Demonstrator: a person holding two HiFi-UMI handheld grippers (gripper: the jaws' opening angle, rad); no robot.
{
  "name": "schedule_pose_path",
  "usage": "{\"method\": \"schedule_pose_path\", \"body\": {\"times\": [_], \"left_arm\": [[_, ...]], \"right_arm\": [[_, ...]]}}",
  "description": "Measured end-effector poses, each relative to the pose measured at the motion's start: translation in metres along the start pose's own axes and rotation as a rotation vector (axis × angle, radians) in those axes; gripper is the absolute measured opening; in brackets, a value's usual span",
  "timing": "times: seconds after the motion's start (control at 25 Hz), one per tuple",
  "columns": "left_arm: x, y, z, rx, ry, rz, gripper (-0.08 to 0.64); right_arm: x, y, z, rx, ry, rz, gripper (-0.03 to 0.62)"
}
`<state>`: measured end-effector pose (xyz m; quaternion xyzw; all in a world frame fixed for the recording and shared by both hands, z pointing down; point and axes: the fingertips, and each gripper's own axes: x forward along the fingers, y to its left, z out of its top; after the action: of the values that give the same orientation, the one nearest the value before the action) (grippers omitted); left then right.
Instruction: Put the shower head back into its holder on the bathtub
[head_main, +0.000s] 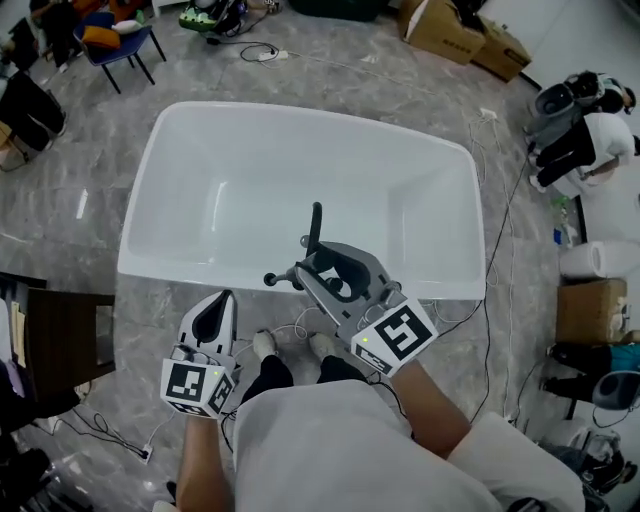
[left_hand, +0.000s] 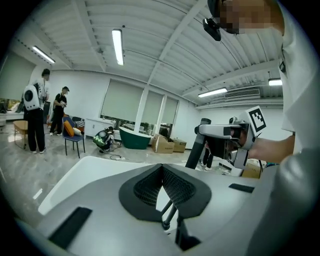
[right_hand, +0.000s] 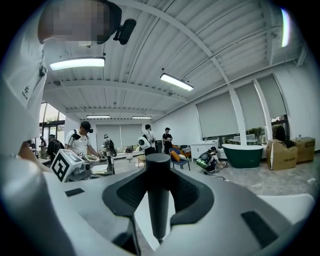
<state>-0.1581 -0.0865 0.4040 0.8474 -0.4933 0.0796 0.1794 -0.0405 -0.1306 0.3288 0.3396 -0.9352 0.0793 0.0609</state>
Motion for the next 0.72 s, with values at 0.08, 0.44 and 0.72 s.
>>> {"method": "schedule_pose_path", "body": {"times": [0.08,0.44,0.72], "left_arm": [[0.003,0.002,-0.004,0.002,0.014,-0.028,0.011],[0.015,0.008,-0.02,0.016,0.052,-0.115,0.011],[0.023,0.016,-0.039,0.014,0.093,-0.124,0.011]], "right_arm": [[0.004,0.003,-0.005,0.001,0.012,-0.017,0.146],[0.019,0.011,-0.031,0.014,0.034,-0.072,0.146],[0.03,0.003,-0.066,0.046,0.073,-0.133,0.146]]}}
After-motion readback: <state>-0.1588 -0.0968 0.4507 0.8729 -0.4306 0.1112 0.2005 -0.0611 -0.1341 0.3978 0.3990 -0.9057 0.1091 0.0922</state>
